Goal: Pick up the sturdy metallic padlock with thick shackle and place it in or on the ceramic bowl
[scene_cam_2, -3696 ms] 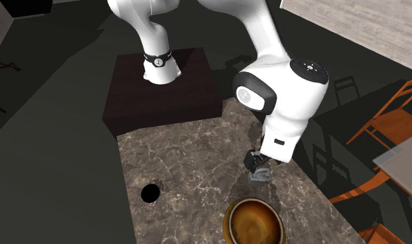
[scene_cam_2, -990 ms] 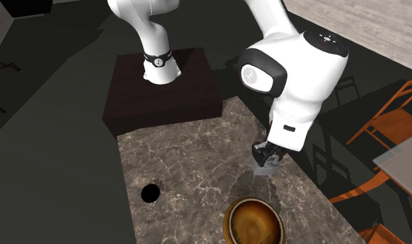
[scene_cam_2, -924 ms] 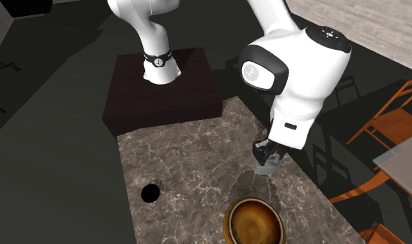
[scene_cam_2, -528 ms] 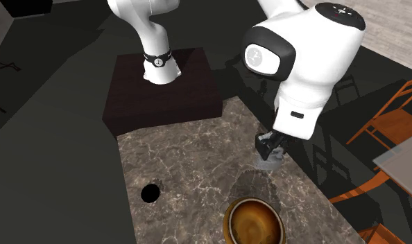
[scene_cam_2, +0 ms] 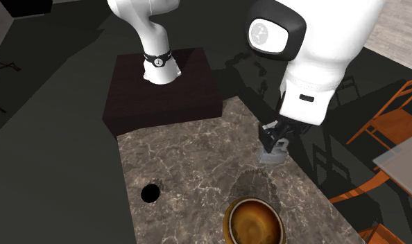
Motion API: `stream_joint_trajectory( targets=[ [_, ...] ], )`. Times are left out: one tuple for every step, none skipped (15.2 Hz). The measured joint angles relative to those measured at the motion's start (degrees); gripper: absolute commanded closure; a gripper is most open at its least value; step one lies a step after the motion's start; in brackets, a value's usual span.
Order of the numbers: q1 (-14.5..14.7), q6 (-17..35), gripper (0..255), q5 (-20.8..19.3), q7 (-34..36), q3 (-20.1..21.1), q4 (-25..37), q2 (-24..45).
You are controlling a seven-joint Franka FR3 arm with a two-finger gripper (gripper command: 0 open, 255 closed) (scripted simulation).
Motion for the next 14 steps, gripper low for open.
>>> stream_joint_trajectory(
  targets=[
    [-0.3, -0.4, 255, 0.1, -0.5, -0.1, 0.8, 0.3],
    [-0.7, -1.1, 255, 0.1, -1.2, -0.3, 2.1, 1.0],
    [-1.3, -2.0, 255, 0.2, -2.3, -0.5, 3.8, 1.7],
    [-1.9, -2.9, 255, 0.4, -3.5, -0.8, 5.5, 2.4],
    [-2.6, -4.2, 255, 0.5, -4.7, -1.0, 7.9, 3.5],
    [-3.0, -4.9, 255, 0.5, -5.6, -1.3, 9.8, 4.7],
    [-3.4, -5.8, 255, 0.5, -6.5, -1.6, 12.3, 6.2],
    [-3.8, -6.9, 255, 0.5, -7.4, -1.8, 14.7, 7.5],
    [-4.3, -8.0, 255, 0.6, -8.3, -2.0, 17.1, 8.8],
    [-4.5, -8.9, 255, 0.5, -9.1, -2.2, 19.8, 10.5],
    [-5.0, -10.8, 255, 0.6, -10.3, -2.5, 23.5, 12.3],
    [-5.5, -11.8, 255, 0.7, -11.2, -2.7, 25.9, 13.6],
    [-6.1, -13.2, 255, 0.7, -12.5, -3.0, 29.4, 15.7],
    [-6.2, -13.6, 255, 0.7, -12.8, -3.1, 30.7, 16.5]
  ],
)
